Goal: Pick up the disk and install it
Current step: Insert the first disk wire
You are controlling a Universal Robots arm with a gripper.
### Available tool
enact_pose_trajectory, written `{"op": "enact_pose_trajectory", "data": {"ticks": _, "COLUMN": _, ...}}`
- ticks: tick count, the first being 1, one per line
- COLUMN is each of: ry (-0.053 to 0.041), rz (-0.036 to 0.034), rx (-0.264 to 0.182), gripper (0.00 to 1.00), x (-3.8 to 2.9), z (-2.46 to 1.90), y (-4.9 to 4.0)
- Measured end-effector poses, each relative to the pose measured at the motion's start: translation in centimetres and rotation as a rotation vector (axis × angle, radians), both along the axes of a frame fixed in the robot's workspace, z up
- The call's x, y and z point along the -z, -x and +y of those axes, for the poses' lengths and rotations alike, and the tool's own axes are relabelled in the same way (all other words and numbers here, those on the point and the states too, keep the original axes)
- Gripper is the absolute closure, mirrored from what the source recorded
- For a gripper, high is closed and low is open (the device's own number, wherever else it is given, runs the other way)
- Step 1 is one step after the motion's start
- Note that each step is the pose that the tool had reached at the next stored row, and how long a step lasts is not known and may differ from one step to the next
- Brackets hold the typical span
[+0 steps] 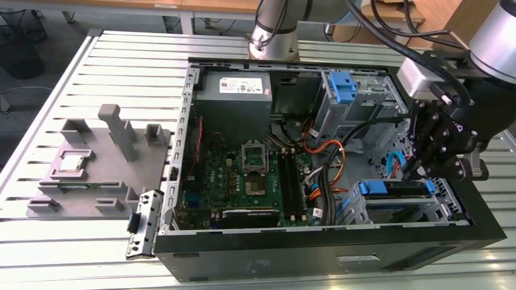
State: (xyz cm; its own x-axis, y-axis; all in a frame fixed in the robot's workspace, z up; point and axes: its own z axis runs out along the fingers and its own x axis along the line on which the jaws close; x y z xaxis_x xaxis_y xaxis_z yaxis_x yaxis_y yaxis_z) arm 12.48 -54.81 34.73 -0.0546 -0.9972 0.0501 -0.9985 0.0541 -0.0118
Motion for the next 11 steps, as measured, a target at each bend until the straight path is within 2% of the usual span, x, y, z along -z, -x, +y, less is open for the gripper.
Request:
{"op": "enact_pose_trajectory", "data": {"ticks": 3, "ry": 0.0, "rz": -0.0039, "rx": -0.008, "gripper": 0.84, "x": 0.09, "z": -0.02, "y": 0.21}}
{"op": "enact_pose_trajectory", "data": {"ticks": 8, "ry": -0.0002, "rz": -0.0316, "rx": -0.029, "gripper": 0.84, "x": 0.27, "z": -0.02, "y": 0.23}}
{"op": "enact_pose_trajectory", "data": {"ticks": 11, "ry": -0.0004, "rz": -0.0411, "rx": -0.038, "gripper": 0.84, "x": 0.3, "z": -0.02, "y": 0.35}}
